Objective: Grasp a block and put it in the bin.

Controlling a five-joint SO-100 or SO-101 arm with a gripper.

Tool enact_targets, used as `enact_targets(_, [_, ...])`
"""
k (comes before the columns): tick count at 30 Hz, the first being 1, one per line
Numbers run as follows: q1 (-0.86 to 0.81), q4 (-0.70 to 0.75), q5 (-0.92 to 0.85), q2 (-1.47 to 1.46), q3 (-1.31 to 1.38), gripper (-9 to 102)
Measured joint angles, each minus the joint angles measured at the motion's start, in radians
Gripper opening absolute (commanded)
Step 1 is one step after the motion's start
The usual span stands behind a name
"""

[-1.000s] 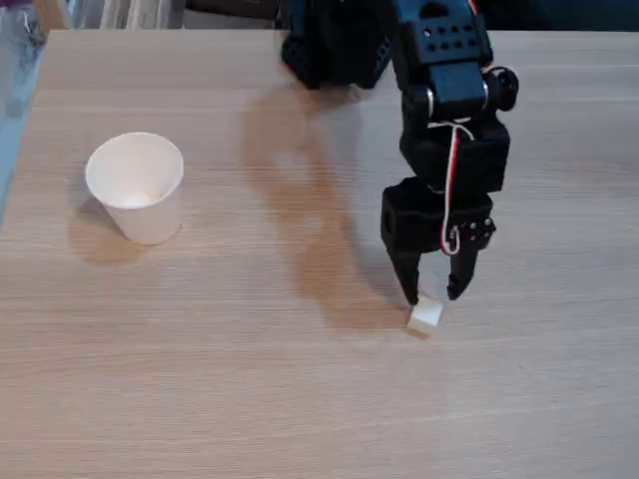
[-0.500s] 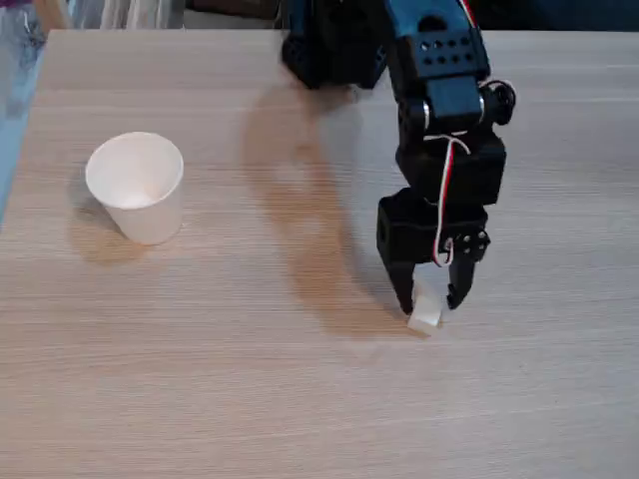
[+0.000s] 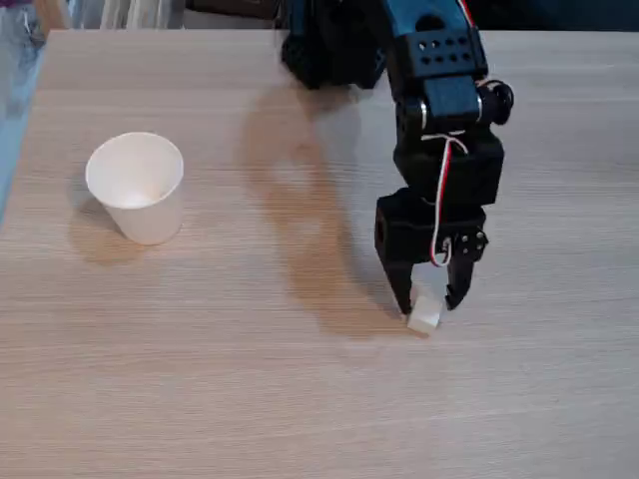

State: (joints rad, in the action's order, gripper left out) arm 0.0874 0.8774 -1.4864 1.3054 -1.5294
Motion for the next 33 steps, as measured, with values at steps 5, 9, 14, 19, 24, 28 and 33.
enact_targets(5, [0.006,0.0,0.015,0.0,-0.023,25])
enact_targets(9, [0.017,-0.009,0.025,0.0,-0.046,25])
enact_targets(14, [0.014,-0.028,0.028,-0.008,-0.054,25])
enact_targets(19, [0.014,-0.034,0.028,-0.041,-0.052,25])
enact_targets(24, [0.014,-0.034,0.028,-0.077,-0.015,25])
enact_targets(28, [0.014,-0.034,0.028,-0.098,0.012,25])
enact_targets(33, [0.014,-0.034,0.021,-0.101,0.034,25])
